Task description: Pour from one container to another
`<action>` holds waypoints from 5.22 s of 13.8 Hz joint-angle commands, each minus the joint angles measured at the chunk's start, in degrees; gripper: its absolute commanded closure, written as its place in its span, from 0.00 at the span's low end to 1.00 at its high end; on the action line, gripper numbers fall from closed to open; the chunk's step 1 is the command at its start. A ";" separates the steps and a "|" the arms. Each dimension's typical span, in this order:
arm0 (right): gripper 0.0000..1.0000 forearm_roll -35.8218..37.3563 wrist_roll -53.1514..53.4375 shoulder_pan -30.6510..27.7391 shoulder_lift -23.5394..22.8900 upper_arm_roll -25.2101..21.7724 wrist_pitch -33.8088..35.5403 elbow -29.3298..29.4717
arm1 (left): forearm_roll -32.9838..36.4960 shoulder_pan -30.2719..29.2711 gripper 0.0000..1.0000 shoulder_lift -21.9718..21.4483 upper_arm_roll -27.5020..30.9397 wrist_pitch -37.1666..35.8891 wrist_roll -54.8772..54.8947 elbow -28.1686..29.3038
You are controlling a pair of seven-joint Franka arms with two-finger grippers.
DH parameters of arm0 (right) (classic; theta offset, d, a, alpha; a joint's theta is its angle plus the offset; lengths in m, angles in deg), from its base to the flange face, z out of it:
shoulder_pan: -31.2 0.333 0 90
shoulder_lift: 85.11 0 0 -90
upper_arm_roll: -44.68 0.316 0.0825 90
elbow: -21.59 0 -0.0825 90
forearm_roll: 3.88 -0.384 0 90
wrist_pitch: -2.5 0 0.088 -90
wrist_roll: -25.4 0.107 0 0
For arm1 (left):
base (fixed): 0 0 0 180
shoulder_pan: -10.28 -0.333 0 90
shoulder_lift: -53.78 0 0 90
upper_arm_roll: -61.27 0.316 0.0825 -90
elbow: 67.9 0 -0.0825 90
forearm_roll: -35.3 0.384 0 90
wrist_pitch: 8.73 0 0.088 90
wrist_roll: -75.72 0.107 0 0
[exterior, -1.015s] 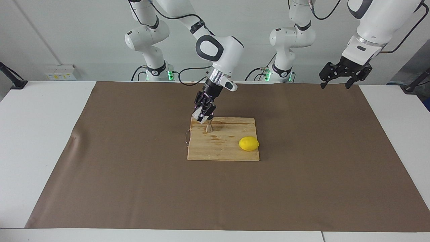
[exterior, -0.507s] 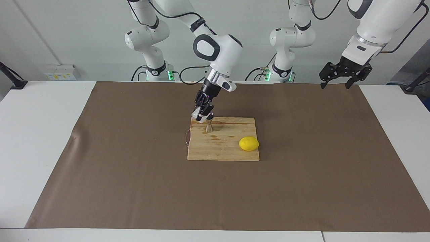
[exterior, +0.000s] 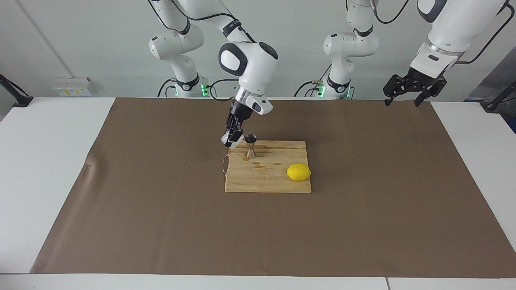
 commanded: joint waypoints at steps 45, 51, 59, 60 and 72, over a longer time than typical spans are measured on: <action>0.00 -29.93 10.64 -32.05 10.27 0.53 0.87 2.98 | 0.52 -0.61 0.00 -1.63 -0.26 -0.33 0.52 1.54; 0.00 -29.92 48.37 -28.53 3.86 0.53 16.68 20.65 | 0.52 -0.61 0.00 -1.63 -0.26 -0.33 0.52 1.54; 0.00 -31.07 59.13 -30.11 6.83 -0.08 30.04 23.68 | 0.52 -0.61 0.00 -1.63 -0.26 -0.33 0.52 1.54; 0.00 -31.16 58.70 -30.80 7.27 -0.17 29.81 22.62 | 0.52 -0.61 0.00 -1.63 -0.26 -0.33 0.52 1.54; 0.00 -33.44 58.43 -32.92 8.60 -0.17 27.17 19.45 | 0.52 -0.61 0.00 -1.63 -0.26 -0.33 0.52 1.54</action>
